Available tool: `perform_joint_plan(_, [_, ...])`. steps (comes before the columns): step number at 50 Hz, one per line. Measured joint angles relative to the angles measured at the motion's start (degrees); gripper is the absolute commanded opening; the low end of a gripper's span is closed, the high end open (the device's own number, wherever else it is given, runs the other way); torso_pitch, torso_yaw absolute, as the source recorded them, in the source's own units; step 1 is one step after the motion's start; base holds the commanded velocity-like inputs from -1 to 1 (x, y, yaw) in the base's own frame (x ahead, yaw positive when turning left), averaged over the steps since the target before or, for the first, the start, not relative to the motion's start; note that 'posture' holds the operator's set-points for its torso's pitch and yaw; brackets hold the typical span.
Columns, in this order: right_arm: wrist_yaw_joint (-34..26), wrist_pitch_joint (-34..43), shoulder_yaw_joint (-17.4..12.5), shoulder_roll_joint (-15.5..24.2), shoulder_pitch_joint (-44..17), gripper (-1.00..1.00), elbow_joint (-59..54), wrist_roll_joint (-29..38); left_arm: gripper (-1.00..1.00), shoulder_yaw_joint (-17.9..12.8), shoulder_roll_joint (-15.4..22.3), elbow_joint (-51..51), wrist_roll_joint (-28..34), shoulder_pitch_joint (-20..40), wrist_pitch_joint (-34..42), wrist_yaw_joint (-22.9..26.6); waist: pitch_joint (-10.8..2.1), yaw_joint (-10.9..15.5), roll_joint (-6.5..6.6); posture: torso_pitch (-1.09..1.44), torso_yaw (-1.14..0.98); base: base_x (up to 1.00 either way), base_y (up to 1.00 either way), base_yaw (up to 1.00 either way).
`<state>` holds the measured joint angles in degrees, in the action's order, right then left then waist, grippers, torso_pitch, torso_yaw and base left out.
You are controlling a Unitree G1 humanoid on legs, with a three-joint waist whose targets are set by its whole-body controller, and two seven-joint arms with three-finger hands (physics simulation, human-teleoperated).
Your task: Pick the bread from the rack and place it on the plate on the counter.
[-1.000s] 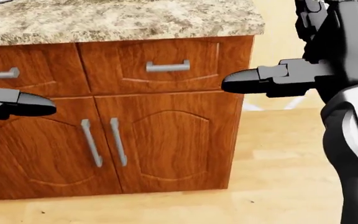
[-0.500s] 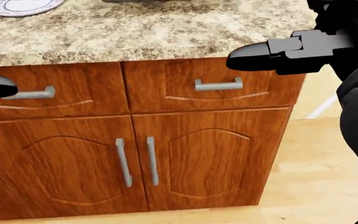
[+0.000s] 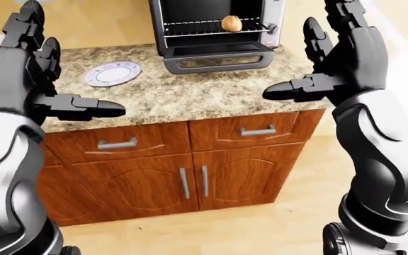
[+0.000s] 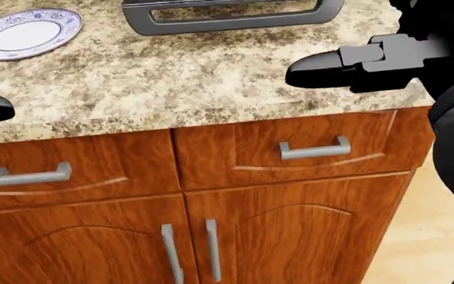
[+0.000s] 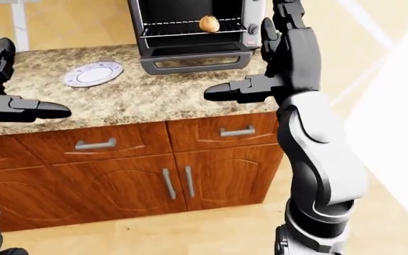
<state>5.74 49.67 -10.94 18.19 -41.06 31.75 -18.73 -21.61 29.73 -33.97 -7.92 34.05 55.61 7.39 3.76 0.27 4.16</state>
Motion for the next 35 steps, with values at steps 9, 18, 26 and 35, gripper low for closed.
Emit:
perform_joint_plan(9, [0.55,-1.26,-1.15,0.77,-1.18,1.0,1.28,-0.31,1.0,0.57,0.14,-0.85,0.06,1.25,-0.82,-0.39,-0.87,0.98,-6.17,0.0,0.0,0.27,0.16,0.0])
perform_joint_plan(18, [0.34,-1.27,-1.12,0.9,-0.36,1.0,-0.53,0.52,1.0,1.69,-0.97,0.04,-0.34,-0.1,-0.87,0.25,-1.36,-0.42,-5.84,0.0,0.0,0.16,0.34,0.0])
perform_joint_plan(26, [0.22,-2.13,-1.74,0.76,-1.0,1.0,0.11,0.23,1.0,1.48,-0.67,-0.28,0.17,0.41,-2.0,0.06,-1.93,-0.42,0.25,0.0,0.0,0.16,0.45,0.0])
perform_joint_plan(35, [1.23,-0.6,-2.34,1.75,-2.07,1.0,1.18,-1.43,1.0,0.29,0.33,-1.73,0.19,0.88,-0.76,0.2,-0.74,-0.57,-1.9,0.0,0.0,0.07,0.2,0.0])
